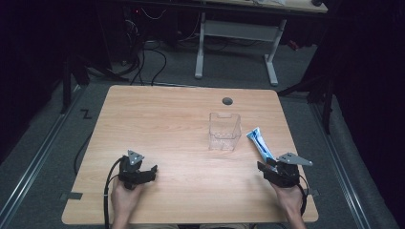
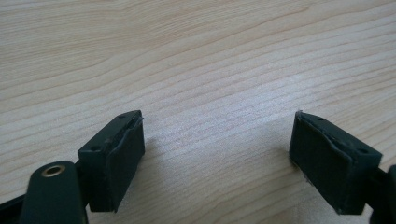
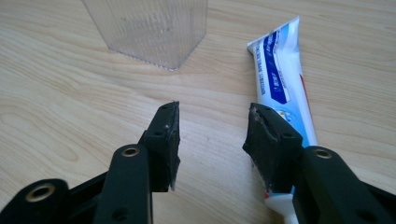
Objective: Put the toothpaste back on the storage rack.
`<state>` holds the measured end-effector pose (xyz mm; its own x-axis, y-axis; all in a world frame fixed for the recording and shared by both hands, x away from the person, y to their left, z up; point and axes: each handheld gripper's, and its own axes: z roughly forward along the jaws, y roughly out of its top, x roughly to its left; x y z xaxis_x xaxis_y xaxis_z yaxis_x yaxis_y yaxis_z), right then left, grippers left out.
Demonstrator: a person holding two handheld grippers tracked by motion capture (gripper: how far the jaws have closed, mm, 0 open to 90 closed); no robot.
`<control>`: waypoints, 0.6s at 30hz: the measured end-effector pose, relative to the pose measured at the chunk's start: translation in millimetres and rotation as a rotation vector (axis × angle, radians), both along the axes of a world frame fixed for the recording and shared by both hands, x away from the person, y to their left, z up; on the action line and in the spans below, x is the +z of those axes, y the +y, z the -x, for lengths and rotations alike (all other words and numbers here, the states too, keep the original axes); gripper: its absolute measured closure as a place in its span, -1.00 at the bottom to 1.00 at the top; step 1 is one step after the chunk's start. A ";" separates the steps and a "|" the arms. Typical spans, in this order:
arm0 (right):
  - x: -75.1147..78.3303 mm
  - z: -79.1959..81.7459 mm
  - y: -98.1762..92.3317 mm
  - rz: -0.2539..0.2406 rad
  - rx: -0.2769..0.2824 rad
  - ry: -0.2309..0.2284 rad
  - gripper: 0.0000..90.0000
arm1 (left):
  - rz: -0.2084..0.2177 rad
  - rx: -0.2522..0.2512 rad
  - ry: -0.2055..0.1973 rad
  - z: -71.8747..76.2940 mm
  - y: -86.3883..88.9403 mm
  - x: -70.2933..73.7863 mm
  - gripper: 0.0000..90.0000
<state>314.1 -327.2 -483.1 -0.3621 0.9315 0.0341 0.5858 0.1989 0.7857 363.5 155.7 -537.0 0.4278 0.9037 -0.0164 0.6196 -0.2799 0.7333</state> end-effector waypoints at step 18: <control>18.5 -22.7 -16.3 0.071 -0.022 0.012 0.18 | -0.003 0.000 0.001 0.8 -0.3 0.1 -0.60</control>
